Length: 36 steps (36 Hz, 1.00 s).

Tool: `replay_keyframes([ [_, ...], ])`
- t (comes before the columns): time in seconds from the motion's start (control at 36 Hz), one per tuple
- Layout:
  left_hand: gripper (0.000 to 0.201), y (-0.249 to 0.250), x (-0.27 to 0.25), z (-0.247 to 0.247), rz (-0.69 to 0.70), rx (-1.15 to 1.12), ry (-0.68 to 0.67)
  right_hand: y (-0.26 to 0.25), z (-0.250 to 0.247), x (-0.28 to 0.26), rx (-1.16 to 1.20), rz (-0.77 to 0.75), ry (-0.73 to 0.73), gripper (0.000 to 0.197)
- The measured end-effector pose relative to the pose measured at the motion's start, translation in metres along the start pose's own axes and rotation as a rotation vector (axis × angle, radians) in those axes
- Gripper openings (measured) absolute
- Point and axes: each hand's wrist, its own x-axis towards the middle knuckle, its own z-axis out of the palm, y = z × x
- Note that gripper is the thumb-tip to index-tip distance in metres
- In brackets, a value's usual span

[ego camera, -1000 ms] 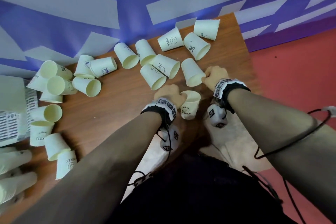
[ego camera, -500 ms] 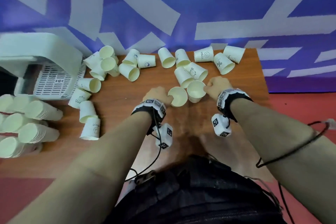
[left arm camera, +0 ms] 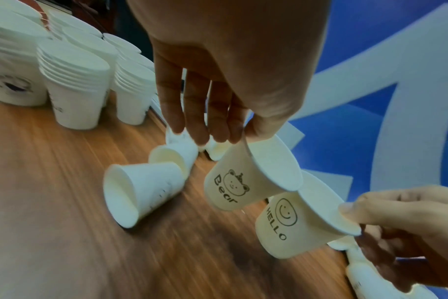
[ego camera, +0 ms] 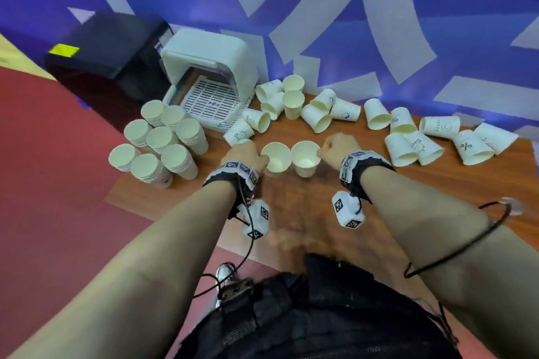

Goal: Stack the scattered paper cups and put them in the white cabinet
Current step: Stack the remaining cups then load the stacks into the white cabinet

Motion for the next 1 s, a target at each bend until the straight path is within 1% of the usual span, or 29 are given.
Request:
replay_keyframes([
  [0.03, 0.021, -0.015, 0.002, -0.008, 0.005, -0.006, -0.001, -0.015, 0.007, 0.001, 0.006, -0.006, 0.006, 0.025],
  [0.08, 0.026, -0.044, 0.009, -0.023, 0.012, -0.01, 0.017, -0.045, 0.021, 0.004, 0.002, -0.009, 0.022, 0.025],
  [0.14, 0.028, -0.074, 0.014, -0.038, 0.015, -0.022, 0.029, -0.076, 0.034, 0.006, -0.006, -0.024, 0.038, 0.019],
  [0.19, 0.027, -0.103, 0.019, -0.052, 0.023, -0.049, 0.036, -0.107, 0.047, 0.007, -0.012, -0.032, 0.055, 0.014],
  [0.28, 0.025, -0.143, 0.026, -0.074, 0.031, -0.085, 0.061, -0.152, 0.063, 0.007, -0.01, -0.044, 0.065, 0.018],
  [0.36, 0.027, -0.179, 0.034, -0.097, 0.021, -0.109, 0.03, -0.192, 0.078, 0.012, 0.036, -0.047, 0.075, 0.021],
  [0.42, 0.027, -0.2, 0.038, -0.112, 0.018, -0.11, 0.044, -0.216, 0.087, 0.015, 0.052, -0.06, 0.054, 0.022],
  [0.5, 0.027, -0.232, 0.045, -0.131, -0.033, -0.178, 0.069, -0.249, 0.099, 0.019, 0.08, -0.06, 0.052, 0.023],
  [0.61, 0.02, -0.271, 0.053, -0.149, -0.13, -0.242, 0.076, -0.279, 0.115, 0.032, 0.118, -0.085, 0.022, 0.017],
  [0.67, 0.02, -0.29, 0.055, -0.158, -0.18, -0.261, 0.103, -0.295, 0.122, 0.038, 0.151, -0.106, -0.019, 0.016],
  [0.78, 0.025, -0.327, 0.056, -0.17, -0.282, -0.284, 0.179, -0.323, 0.134, 0.045, 0.186, -0.137, -0.122, 0.023],
  [0.86, 0.028, -0.35, 0.053, -0.175, -0.352, -0.322, 0.21, -0.34, 0.146, 0.05, 0.192, -0.12, -0.228, 0.017],
  [0.94, 0.031, -0.365, 0.052, -0.172, -0.397, -0.344, 0.213, -0.354, 0.158, 0.054, 0.183, -0.106, -0.326, 0.011],
  [1.0, 0.033, -0.371, 0.052, -0.168, -0.422, -0.355, 0.211, -0.362, 0.164, 0.057, 0.159, -0.112, -0.368, 0.011],
])
